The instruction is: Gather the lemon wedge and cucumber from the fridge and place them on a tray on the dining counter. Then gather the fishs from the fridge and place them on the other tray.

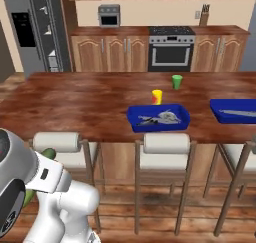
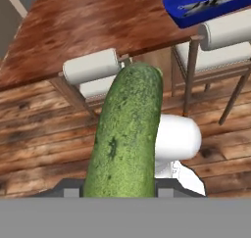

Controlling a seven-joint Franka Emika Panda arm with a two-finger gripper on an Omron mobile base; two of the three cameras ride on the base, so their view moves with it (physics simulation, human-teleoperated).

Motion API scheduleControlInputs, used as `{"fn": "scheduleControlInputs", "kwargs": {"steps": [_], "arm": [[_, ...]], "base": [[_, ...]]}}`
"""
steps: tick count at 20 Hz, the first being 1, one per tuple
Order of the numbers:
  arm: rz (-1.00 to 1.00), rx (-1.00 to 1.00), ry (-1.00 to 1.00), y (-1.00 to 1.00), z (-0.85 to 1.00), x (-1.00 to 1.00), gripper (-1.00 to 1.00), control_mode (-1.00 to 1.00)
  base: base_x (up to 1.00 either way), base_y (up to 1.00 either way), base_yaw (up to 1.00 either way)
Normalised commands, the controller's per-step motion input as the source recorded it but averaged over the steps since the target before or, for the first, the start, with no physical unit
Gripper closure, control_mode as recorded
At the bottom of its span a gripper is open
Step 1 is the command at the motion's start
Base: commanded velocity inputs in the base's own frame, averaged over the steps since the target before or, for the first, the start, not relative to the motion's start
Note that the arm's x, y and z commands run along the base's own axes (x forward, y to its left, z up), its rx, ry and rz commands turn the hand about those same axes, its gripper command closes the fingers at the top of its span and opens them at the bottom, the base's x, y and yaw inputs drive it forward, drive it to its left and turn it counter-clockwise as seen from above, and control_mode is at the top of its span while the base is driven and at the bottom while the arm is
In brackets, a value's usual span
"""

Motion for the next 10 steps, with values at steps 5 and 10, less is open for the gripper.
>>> {"fn": "scheduleControlInputs", "kwargs": {"steps": [5, 10], "arm": [[0.00, 0.00, 0.00, 0.00, 0.00, 0.00, 1.00, 1.00], [0.00, 0.00, 0.00, 0.00, 0.00, 0.00, 1.00, 1.00]], "base": [[0.17, -1.00, 0.00], [0.09, -1.00, 0.00]]}}
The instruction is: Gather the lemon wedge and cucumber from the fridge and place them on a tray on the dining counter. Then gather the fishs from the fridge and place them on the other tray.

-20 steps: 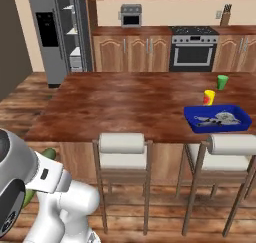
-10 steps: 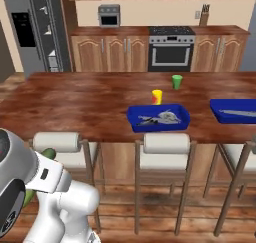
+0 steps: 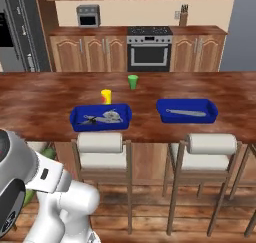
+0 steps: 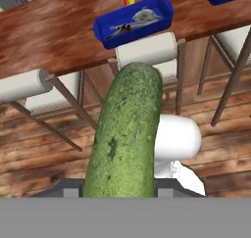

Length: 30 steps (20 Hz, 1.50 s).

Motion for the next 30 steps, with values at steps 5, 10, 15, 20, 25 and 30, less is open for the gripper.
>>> {"fn": "scheduleControlInputs", "kwargs": {"steps": [5, 10, 15, 20, 25, 30], "arm": [[0.00, 0.00, 0.00, 0.00, 0.00, 0.00, 1.00, 1.00], [0.00, 0.00, 0.00, 0.00, 0.00, 0.00, 1.00, 1.00], [0.00, 0.00, 0.00, 0.00, 0.00, 0.00, 1.00, 1.00], [0.00, 0.00, 0.00, 0.00, 0.00, 0.00, 1.00, 1.00], [0.00, 0.00, 0.00, 0.00, 0.00, 0.00, 1.00, 1.00], [0.00, 0.00, 0.00, 0.00, 0.00, 0.00, 1.00, 1.00]], "base": [[0.06, -1.00, 0.00], [0.11, -1.00, 0.00], [0.25, -1.00, 0.00], [0.49, -0.86, 0.00], [0.90, -0.12, 0.08], [1.00, 0.16, 0.09]]}}
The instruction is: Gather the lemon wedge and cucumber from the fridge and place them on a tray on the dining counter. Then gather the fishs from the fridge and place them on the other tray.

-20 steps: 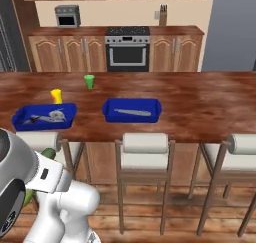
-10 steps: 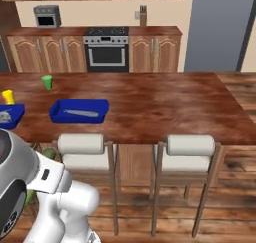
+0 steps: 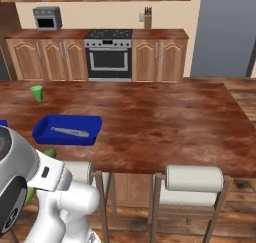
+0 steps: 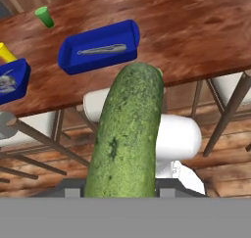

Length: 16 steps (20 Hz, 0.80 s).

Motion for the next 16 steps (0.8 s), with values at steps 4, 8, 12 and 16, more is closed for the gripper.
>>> {"fn": "scheduleControlInputs", "kwargs": {"steps": [4, 8, 12, 16], "arm": [[0.00, 0.00, 0.00, 0.00, 0.00, 0.00, 1.00, 1.00], [0.00, 0.00, 0.00, 0.00, 0.00, 0.00, 1.00, 1.00], [0.00, 0.00, 0.00, 0.00, 0.00, 0.00, 1.00, 1.00], [0.00, 0.00, 0.00, 0.00, 0.00, 0.00, 1.00, 1.00]], "base": [[1.00, 0.30, 0.08], [0.84, 0.11, 0.07], [0.08, 0.00, 0.00], [0.00, 0.00, 0.00]]}}
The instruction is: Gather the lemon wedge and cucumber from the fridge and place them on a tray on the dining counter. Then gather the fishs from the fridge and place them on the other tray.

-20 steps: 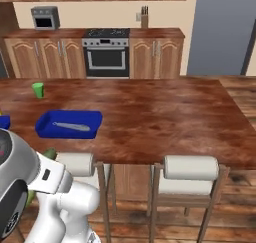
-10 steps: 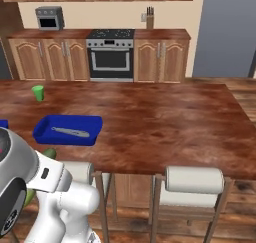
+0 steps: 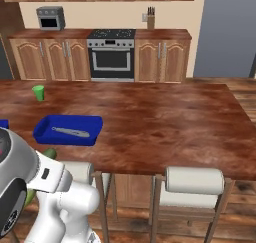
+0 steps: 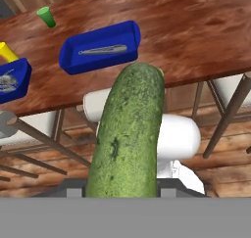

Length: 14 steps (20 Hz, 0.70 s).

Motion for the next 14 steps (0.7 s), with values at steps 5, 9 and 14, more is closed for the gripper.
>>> {"fn": "scheduleControlInputs", "kwargs": {"steps": [5, 9, 14], "arm": [[0.07, 0.00, 0.02, 0.05, 0.00, 0.16, 1.00, -1.00], [0.24, 0.00, 0.04, 0.35, 0.00, 0.69, 1.00, -1.00], [0.25, 0.00, 0.01, 0.39, 0.07, 0.88, 1.00, -1.00]], "base": [[0.00, 0.00, 0.00], [0.00, 0.00, 0.00], [0.00, 0.00, 0.00]]}}
